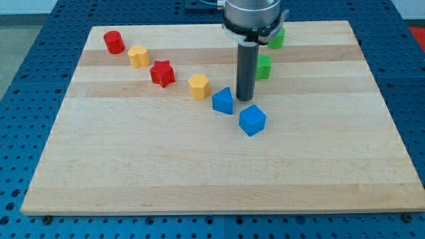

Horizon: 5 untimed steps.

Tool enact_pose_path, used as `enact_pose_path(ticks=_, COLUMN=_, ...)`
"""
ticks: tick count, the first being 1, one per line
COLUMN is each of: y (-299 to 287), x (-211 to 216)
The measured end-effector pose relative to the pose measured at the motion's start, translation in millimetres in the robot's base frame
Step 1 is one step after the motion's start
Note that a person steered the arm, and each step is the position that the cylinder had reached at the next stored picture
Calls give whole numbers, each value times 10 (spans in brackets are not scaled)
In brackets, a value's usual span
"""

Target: Move green star above the blue cube

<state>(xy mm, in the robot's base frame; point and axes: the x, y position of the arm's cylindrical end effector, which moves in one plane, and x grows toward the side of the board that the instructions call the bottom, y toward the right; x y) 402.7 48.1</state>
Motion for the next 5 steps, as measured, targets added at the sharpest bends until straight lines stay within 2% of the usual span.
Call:
enact_pose_path(ticks=1, y=334, x=-265)
enact_pose_path(ticks=2, y=943, x=-275)
enact_pose_path(ticks=3, y=1342, x=-594)
enact_pose_path(ticks=4, y=1128, x=-1047)
enact_pose_path(ticks=5, y=551, x=-1105)
